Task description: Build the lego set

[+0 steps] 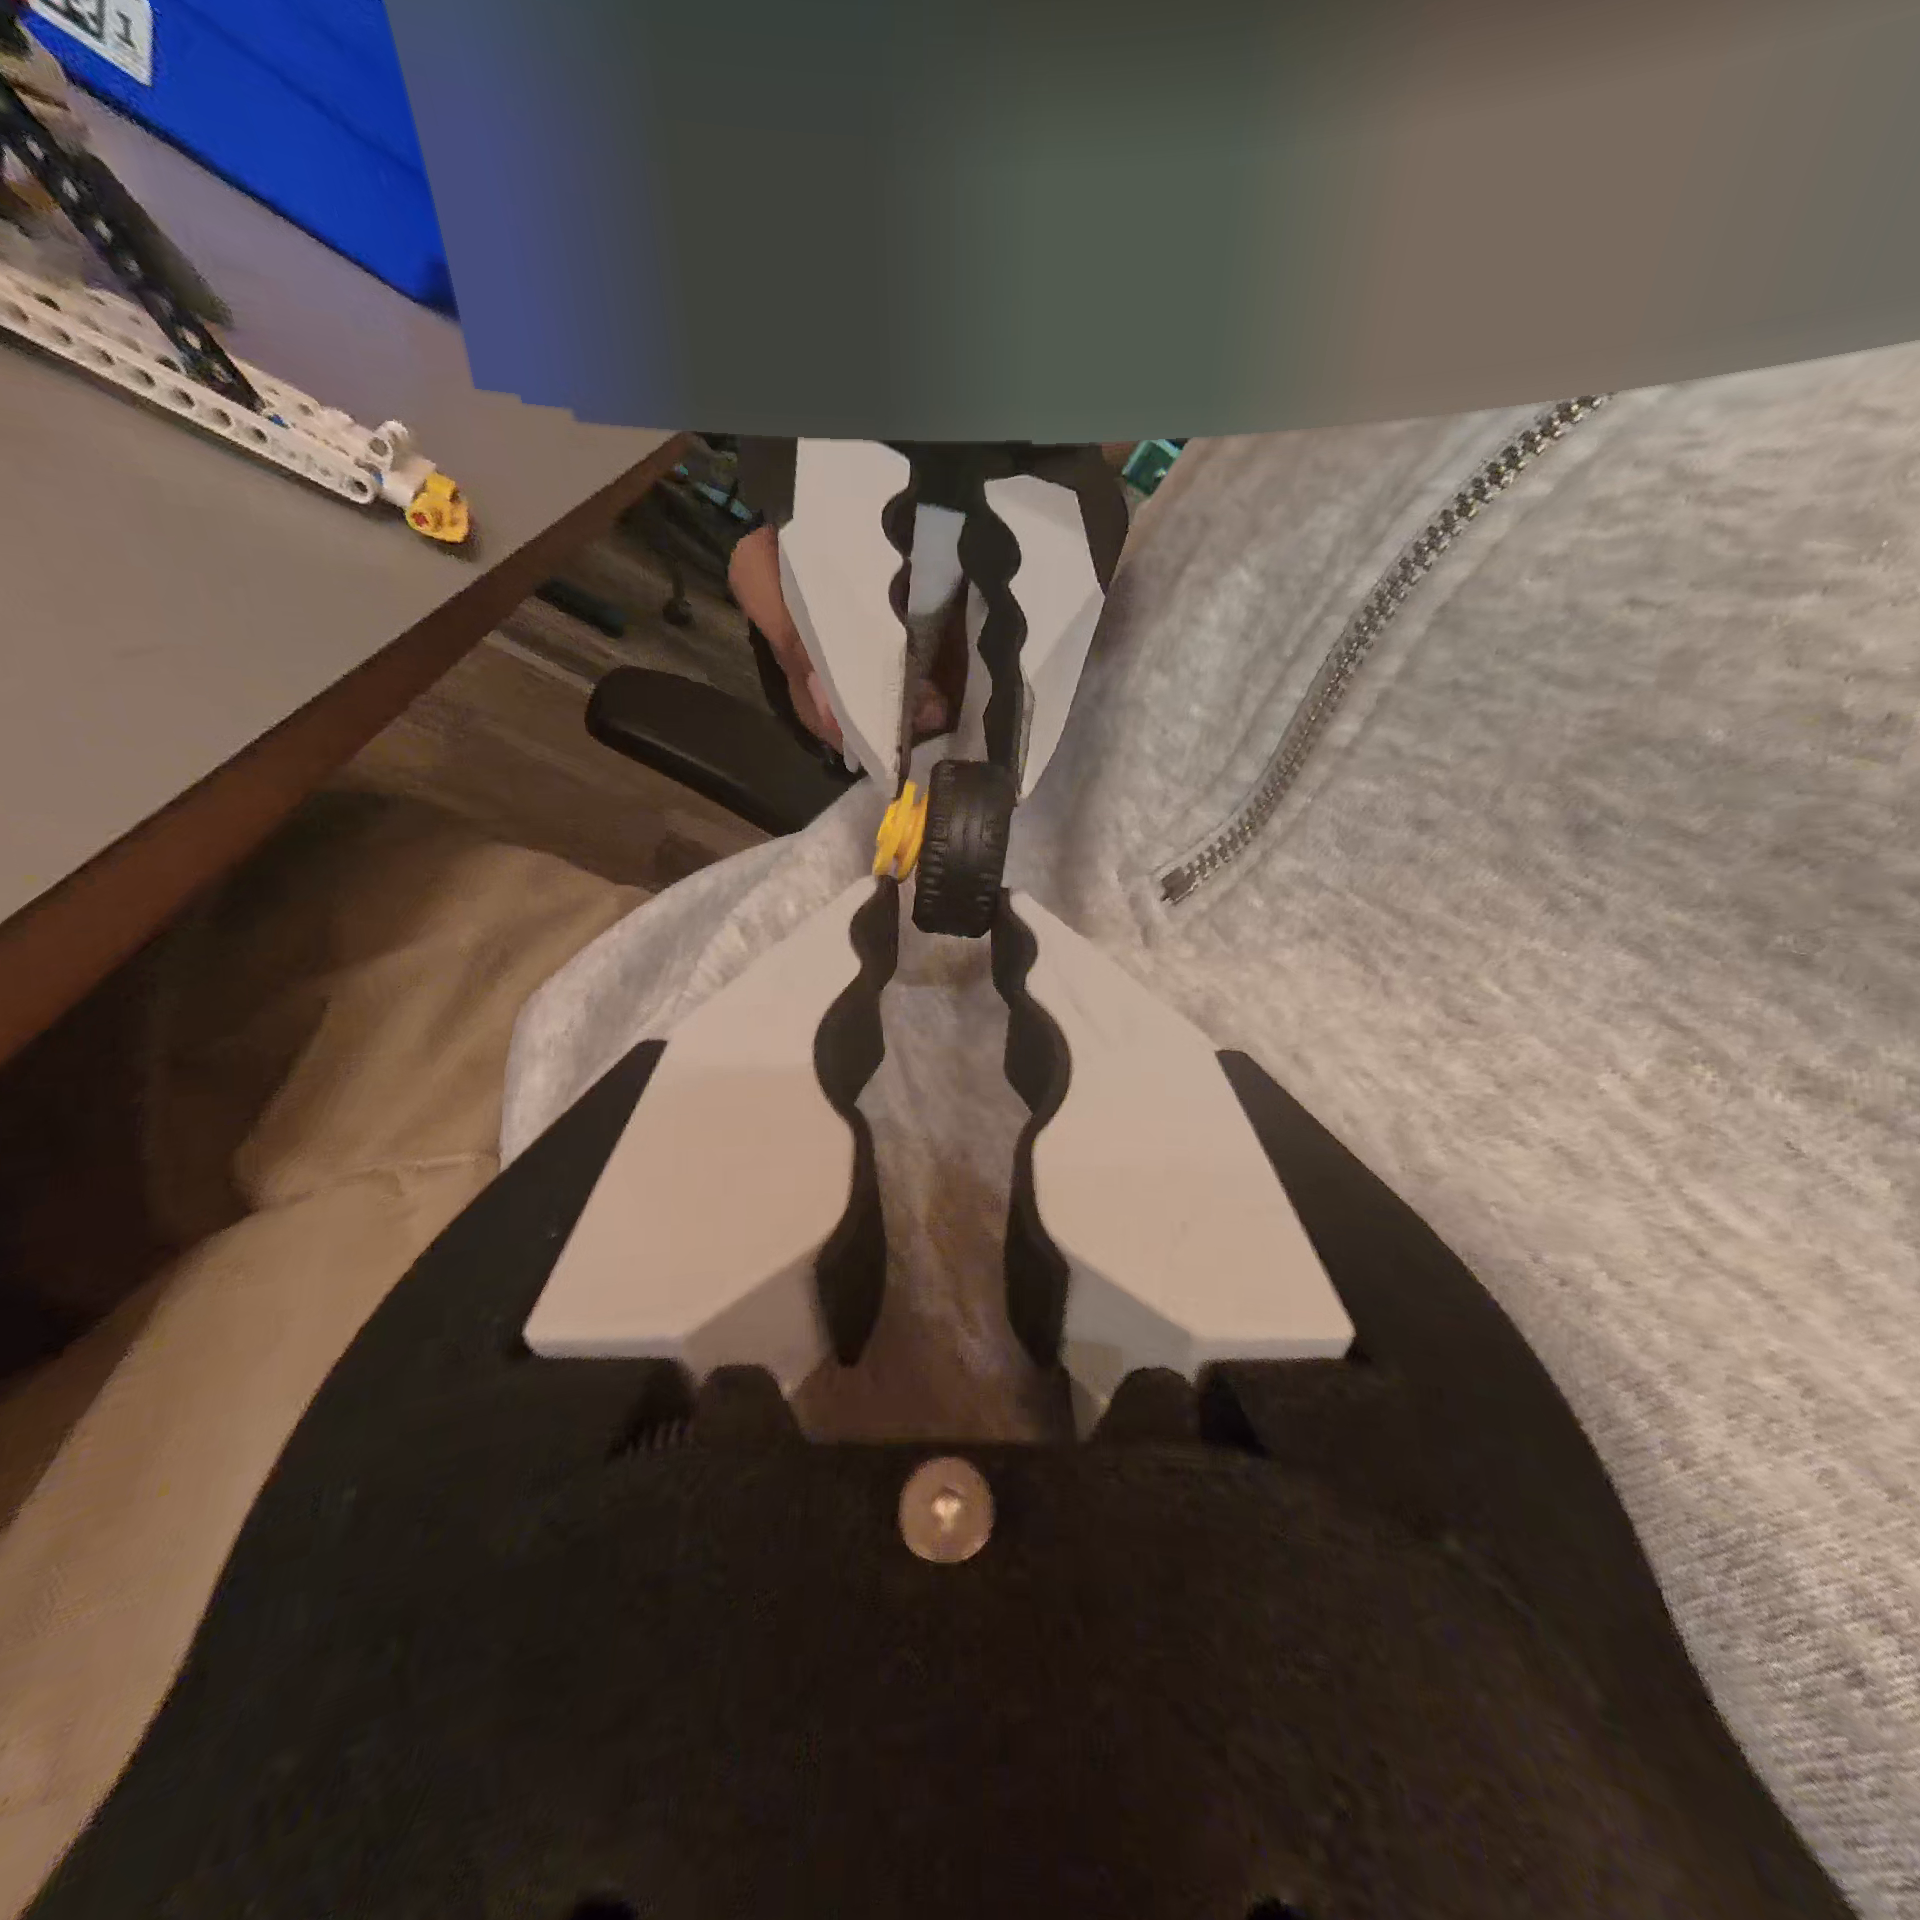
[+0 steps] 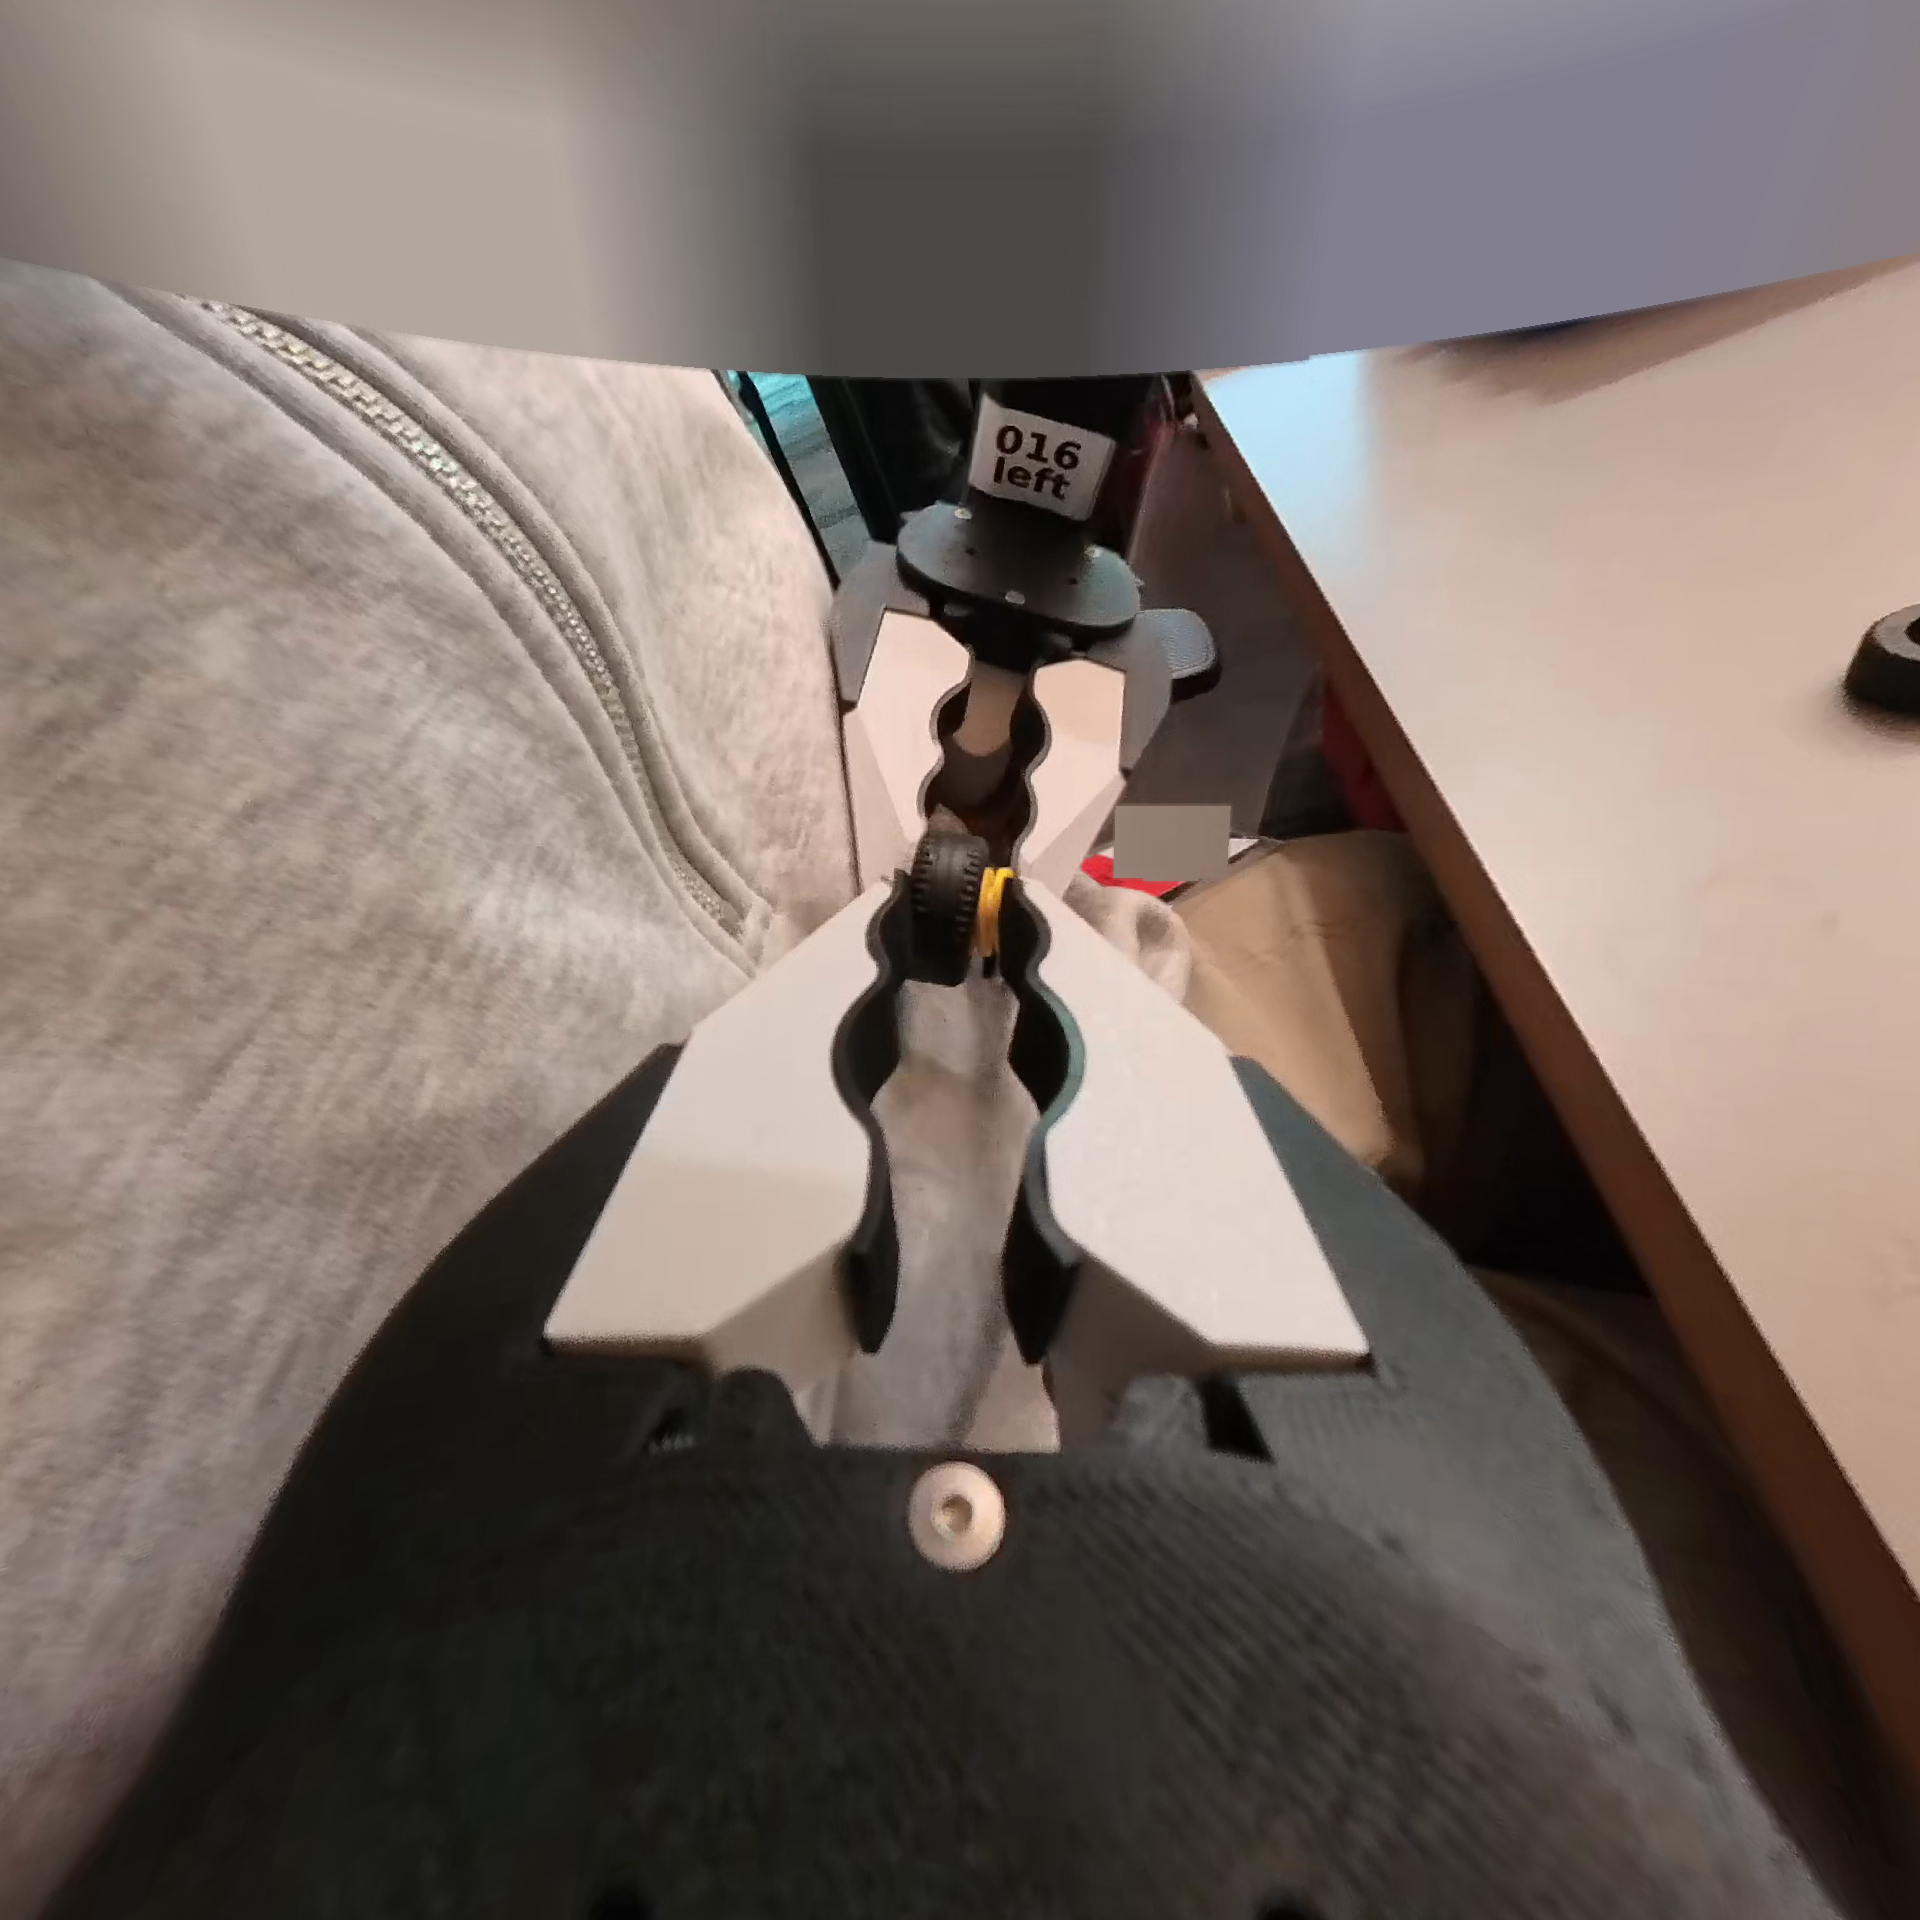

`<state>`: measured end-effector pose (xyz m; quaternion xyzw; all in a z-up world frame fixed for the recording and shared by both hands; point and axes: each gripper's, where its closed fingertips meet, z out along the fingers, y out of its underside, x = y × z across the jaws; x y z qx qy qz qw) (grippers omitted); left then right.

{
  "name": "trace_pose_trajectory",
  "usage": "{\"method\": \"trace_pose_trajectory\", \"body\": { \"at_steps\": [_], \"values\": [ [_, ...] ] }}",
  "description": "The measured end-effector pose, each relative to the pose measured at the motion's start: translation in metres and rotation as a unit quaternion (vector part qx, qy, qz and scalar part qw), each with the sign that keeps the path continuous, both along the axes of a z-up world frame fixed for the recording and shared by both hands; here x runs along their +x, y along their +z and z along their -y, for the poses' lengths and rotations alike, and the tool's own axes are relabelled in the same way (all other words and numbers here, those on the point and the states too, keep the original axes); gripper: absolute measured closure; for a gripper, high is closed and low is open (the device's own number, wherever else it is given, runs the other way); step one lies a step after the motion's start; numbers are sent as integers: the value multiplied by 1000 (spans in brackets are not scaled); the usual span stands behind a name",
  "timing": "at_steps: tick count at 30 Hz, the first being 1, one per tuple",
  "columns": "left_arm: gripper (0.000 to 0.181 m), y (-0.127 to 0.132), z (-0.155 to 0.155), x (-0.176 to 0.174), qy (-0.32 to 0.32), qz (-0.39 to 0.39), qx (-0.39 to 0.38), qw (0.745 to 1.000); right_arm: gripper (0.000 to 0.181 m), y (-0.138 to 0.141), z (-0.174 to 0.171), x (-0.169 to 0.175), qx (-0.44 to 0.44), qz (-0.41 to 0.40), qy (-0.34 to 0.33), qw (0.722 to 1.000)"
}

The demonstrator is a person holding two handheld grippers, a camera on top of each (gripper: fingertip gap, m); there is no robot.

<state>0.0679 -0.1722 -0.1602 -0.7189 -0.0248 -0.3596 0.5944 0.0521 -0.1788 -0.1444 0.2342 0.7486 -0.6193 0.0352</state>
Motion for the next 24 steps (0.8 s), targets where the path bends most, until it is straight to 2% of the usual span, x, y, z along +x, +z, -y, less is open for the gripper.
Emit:
{"method": "trace_pose_trajectory", "body": {
  "at_steps": [8, 16, 17, 18, 19, 24],
  "values": [
    [167, 4, 0, 3, 5, -9, 12, 1000, 166, 4, 1, 4, -42, 17, -23, 999],
    [166, 8, 0, 3, 13, -18, 26, 999, 165, 9, 0, 6, -44, -5, -29, 999],
    [163, 8, -1, 2, 18, -20, 24, 999, 165, 9, 0, 6, -43, -8, -28, 999],
    [143, 5, -3, -4, 41, -19, 11, 999, 165, 10, 0, 6, -44, -9, -27, 999],
    [141, 5, -3, -6, 45, -18, 12, 999, 165, 10, 0, 7, -45, -10, -26, 999],
    [162, 11, -2, 4, 29, -58, 21, 998, 165, 11, 1, 7, -52, -10, -24, 998]
  ]
}}
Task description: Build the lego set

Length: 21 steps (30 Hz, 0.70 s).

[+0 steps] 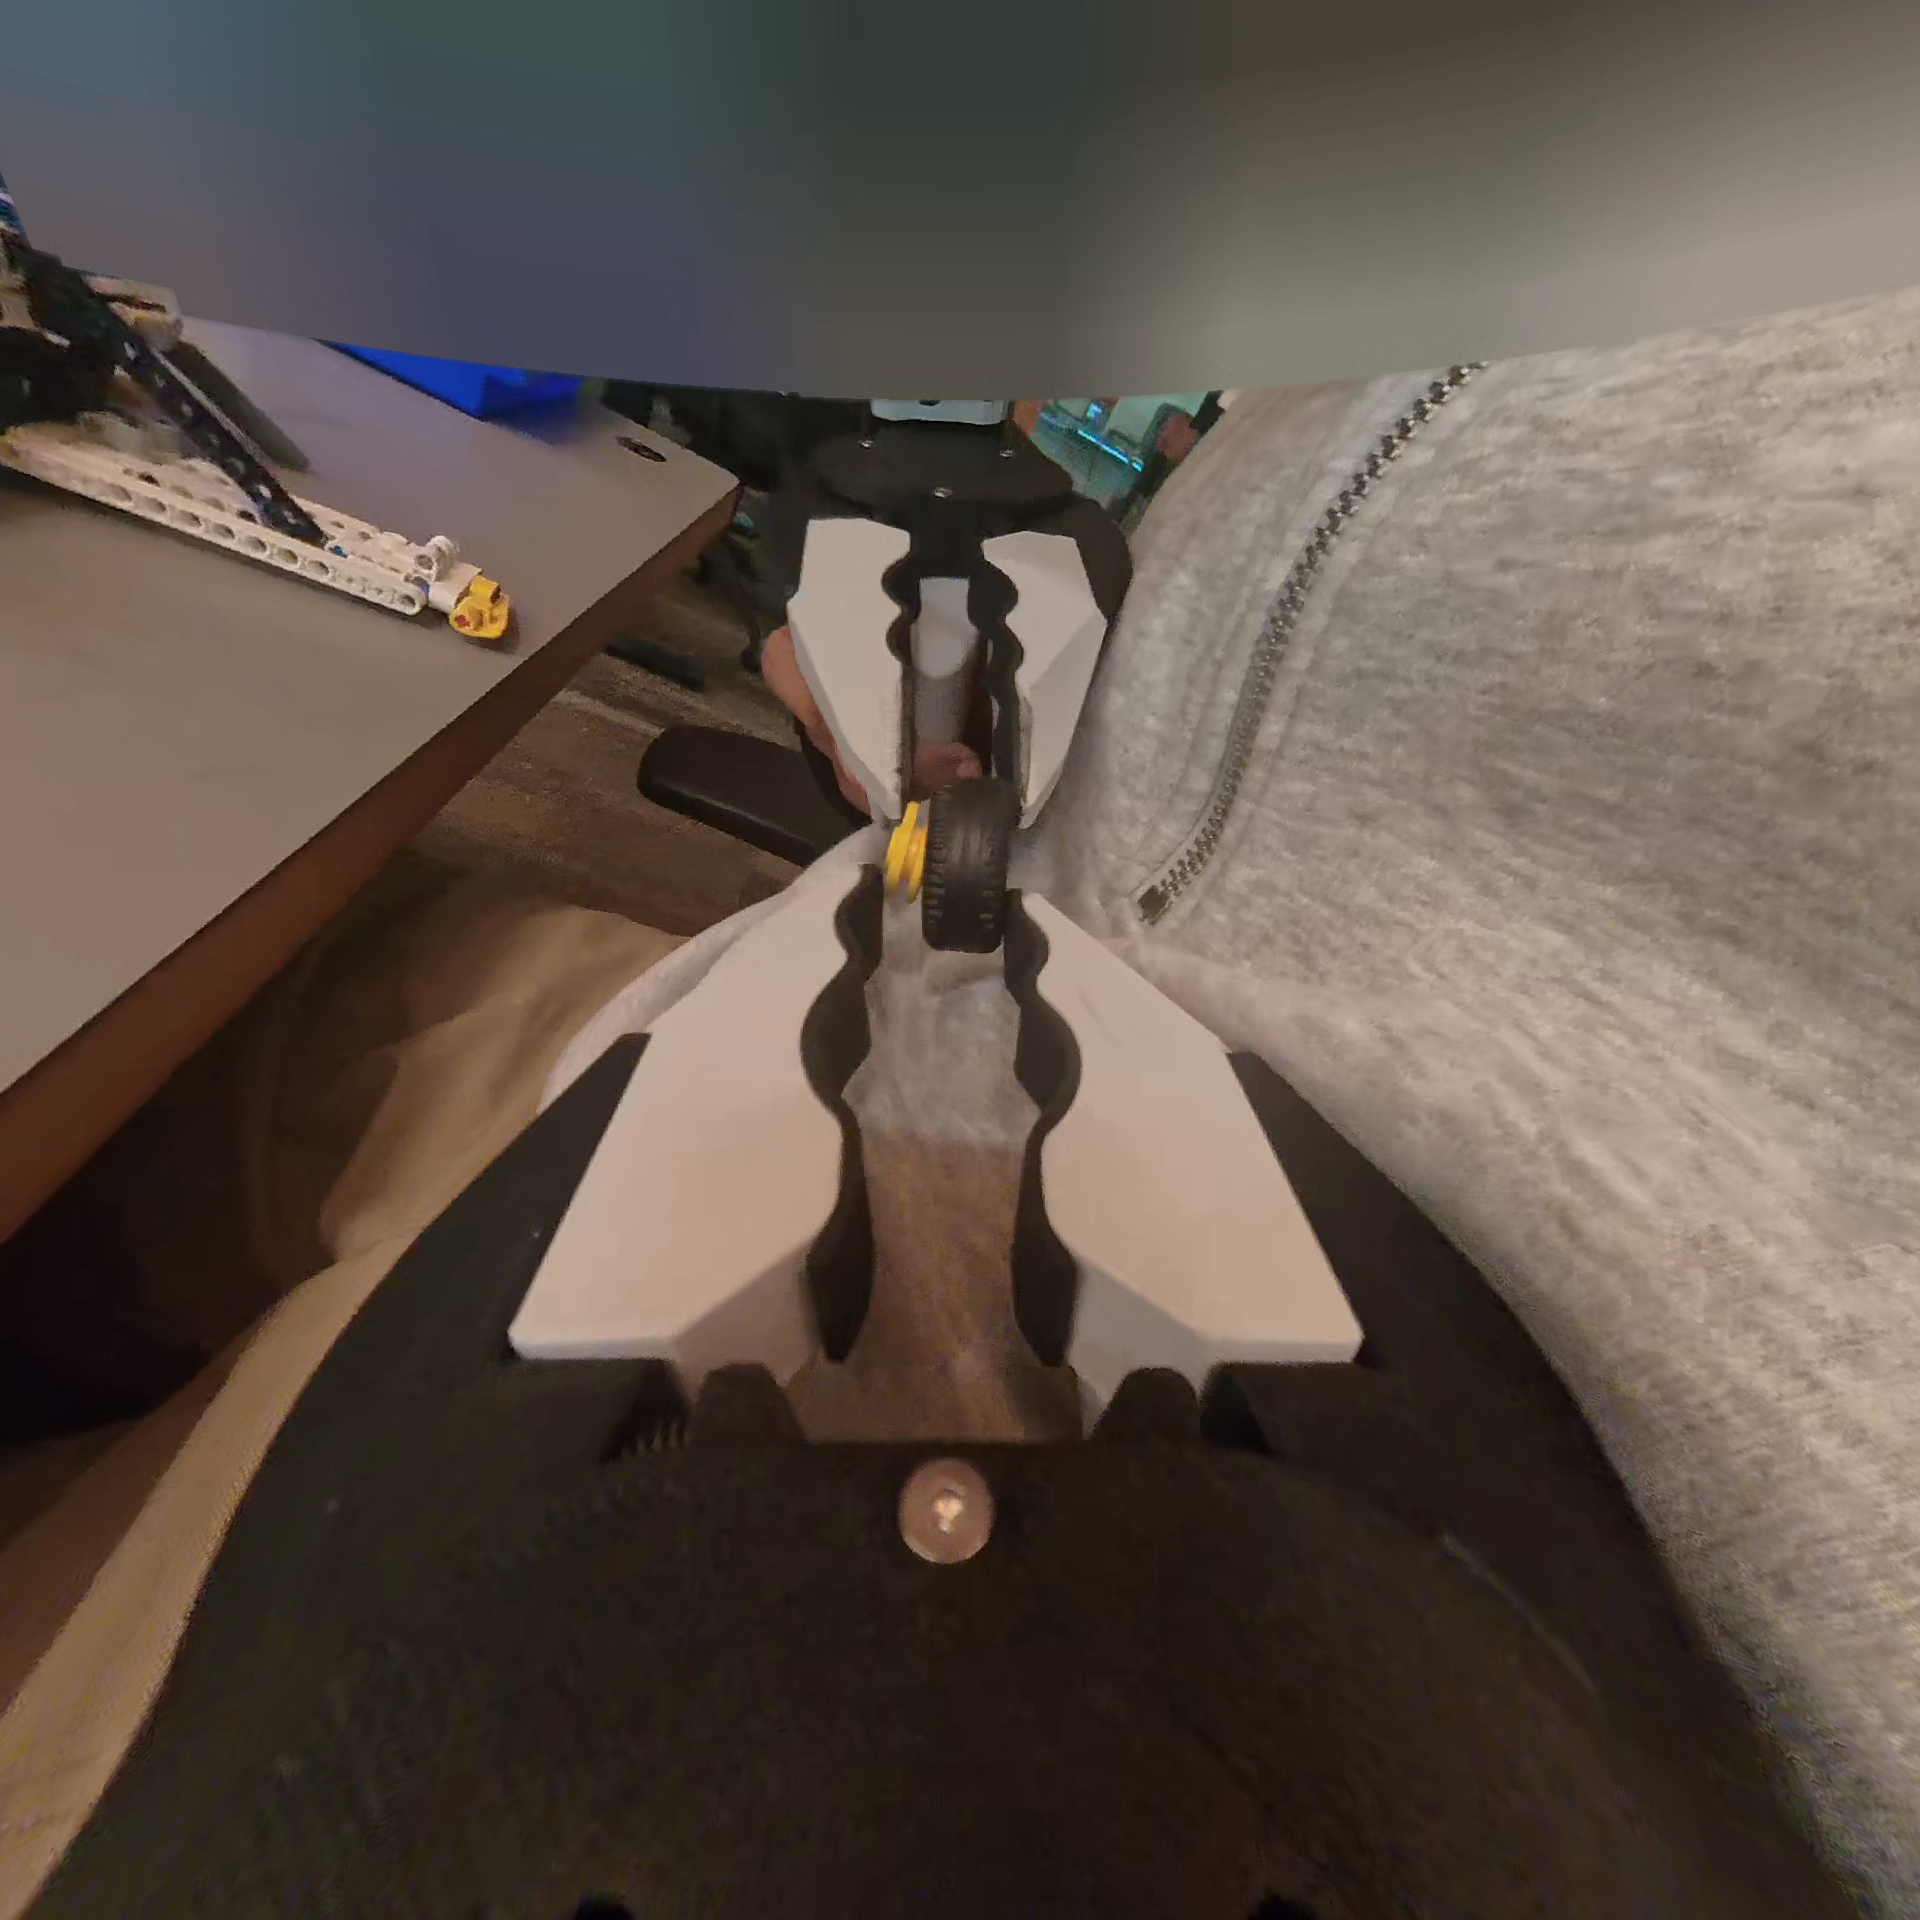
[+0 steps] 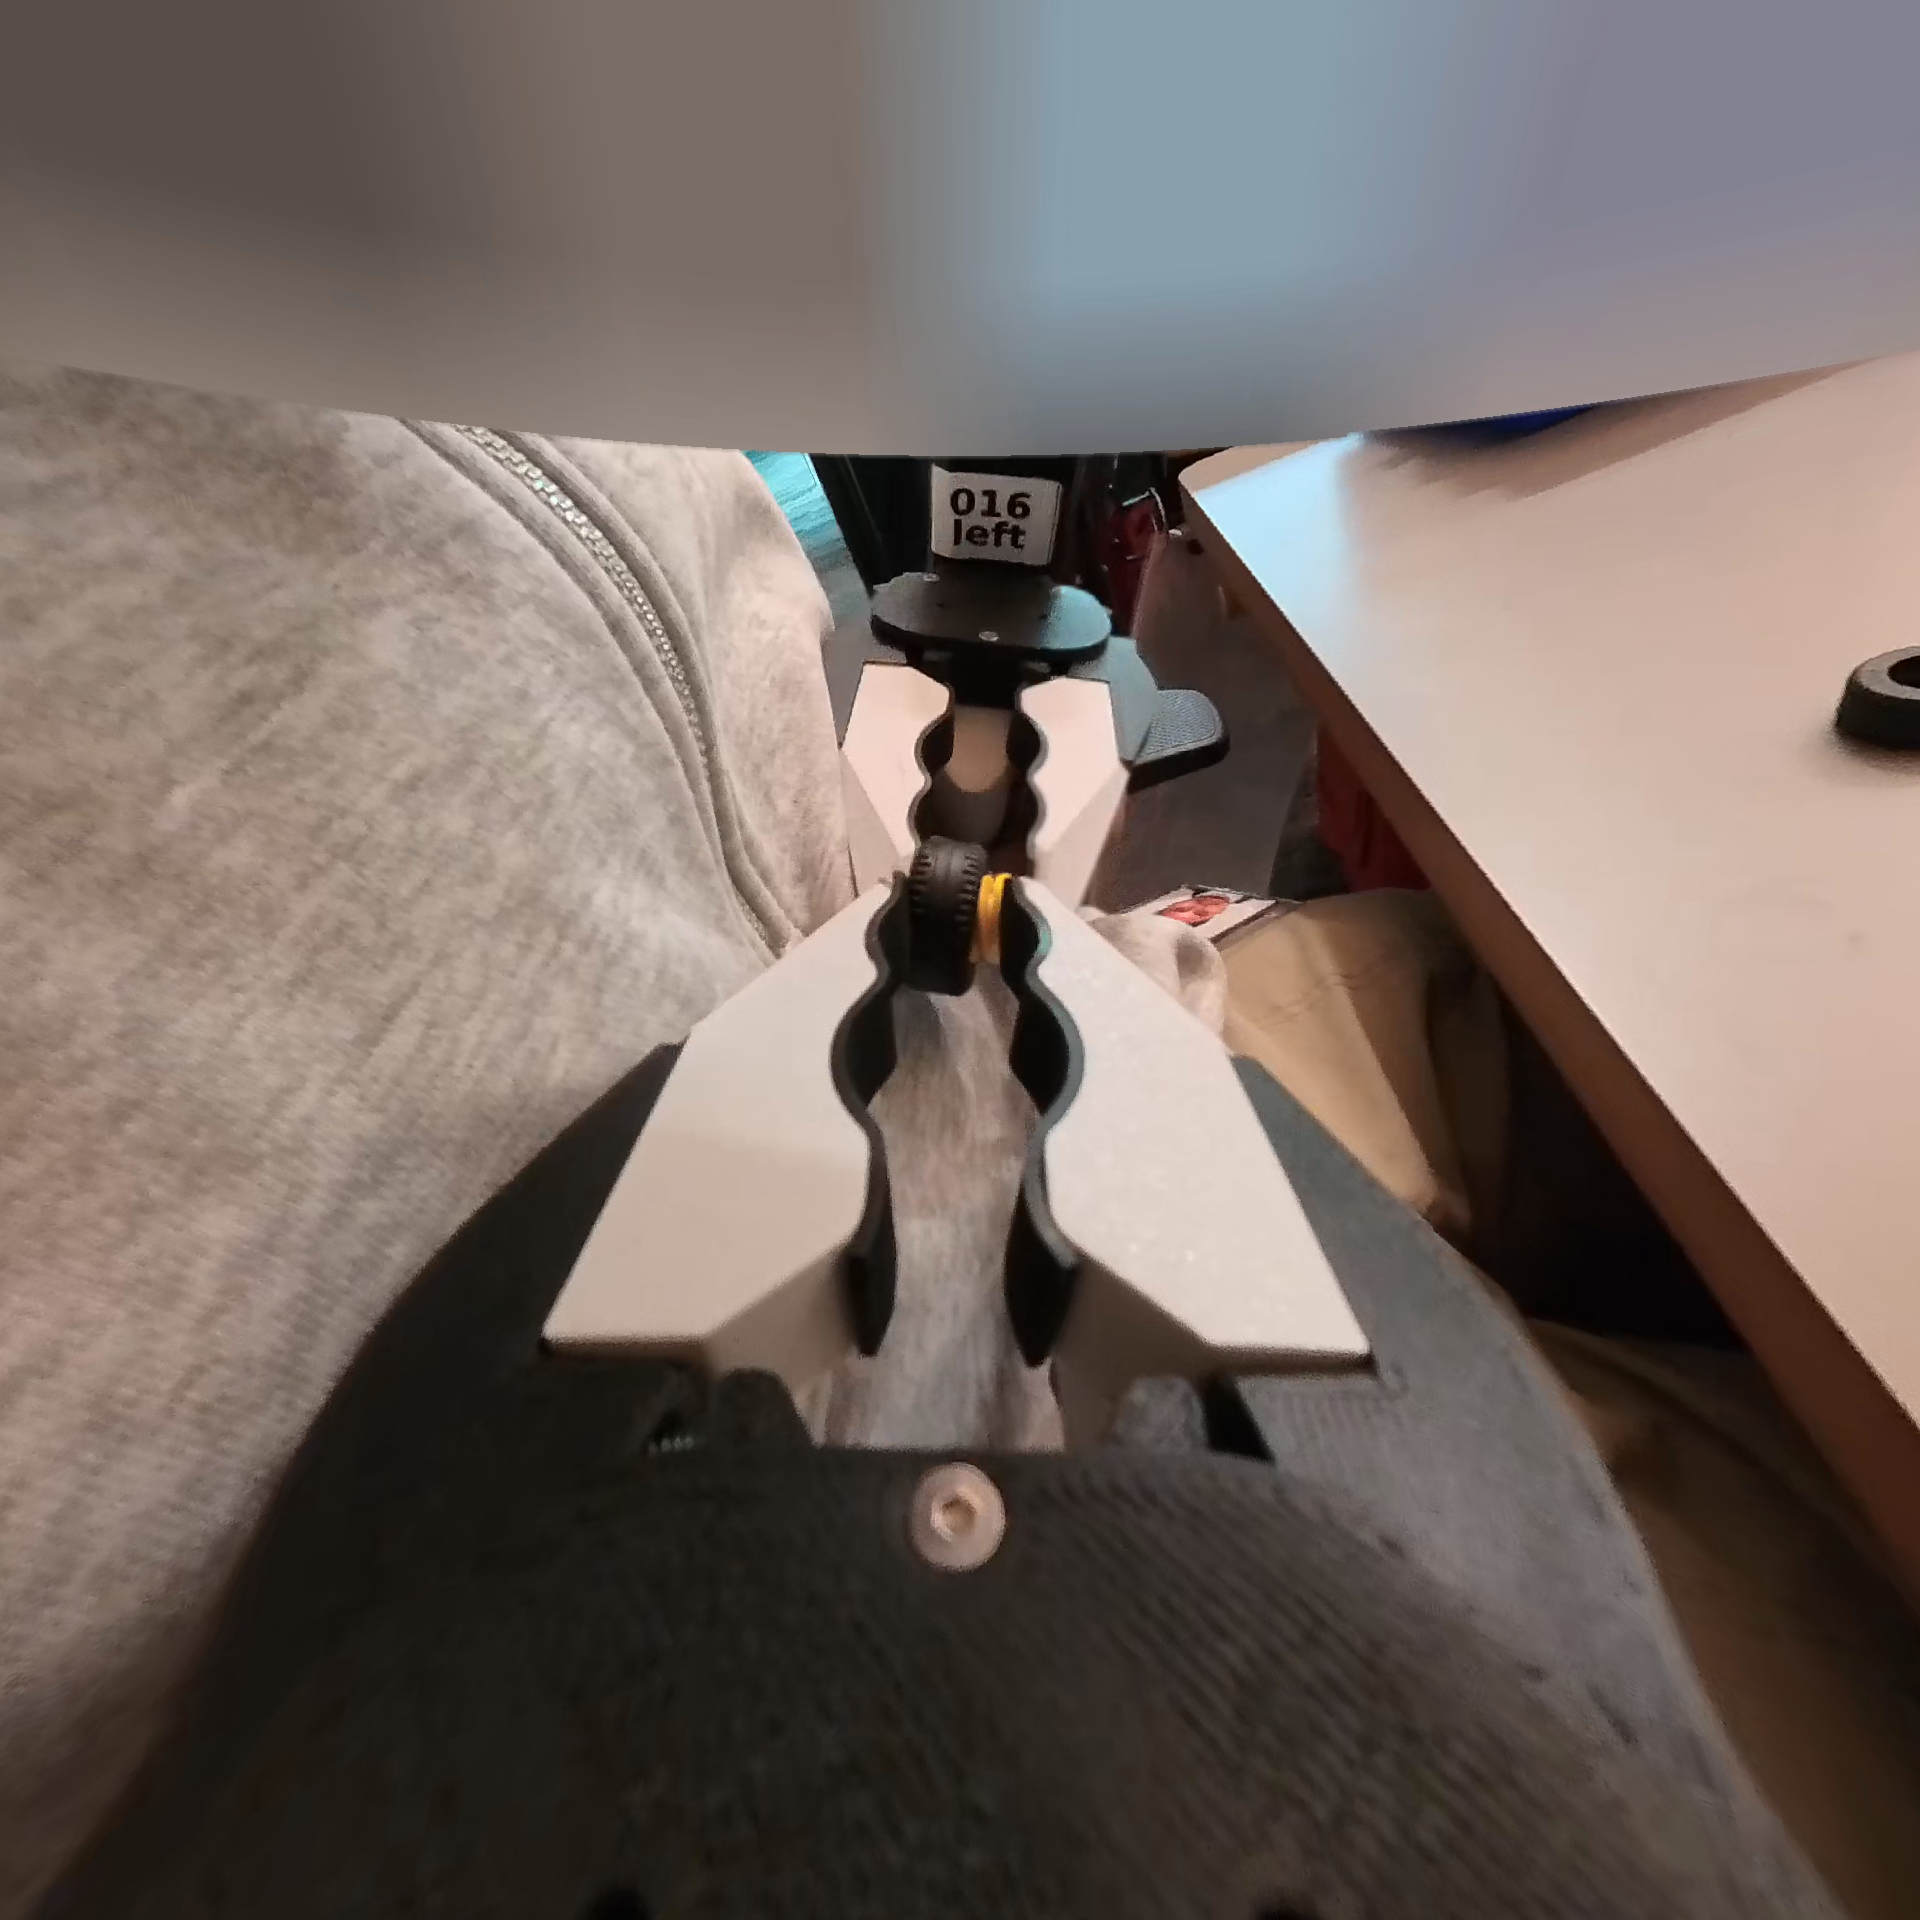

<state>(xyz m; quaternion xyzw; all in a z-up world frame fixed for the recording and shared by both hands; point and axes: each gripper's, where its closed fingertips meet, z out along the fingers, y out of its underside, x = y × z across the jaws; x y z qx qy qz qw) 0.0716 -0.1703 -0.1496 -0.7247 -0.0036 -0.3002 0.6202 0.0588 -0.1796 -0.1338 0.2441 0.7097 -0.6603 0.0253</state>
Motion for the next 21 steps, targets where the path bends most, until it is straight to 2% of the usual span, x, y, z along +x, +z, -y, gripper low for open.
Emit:
{"method": "trace_pose_trajectory", "body": {
  "at_steps": [21],
  "values": [
    [164, -2, 2, 10, -6, -17, -11, 1000, 166, 0, 3, 8, -15, 13, -6, 1000]
  ]
}}
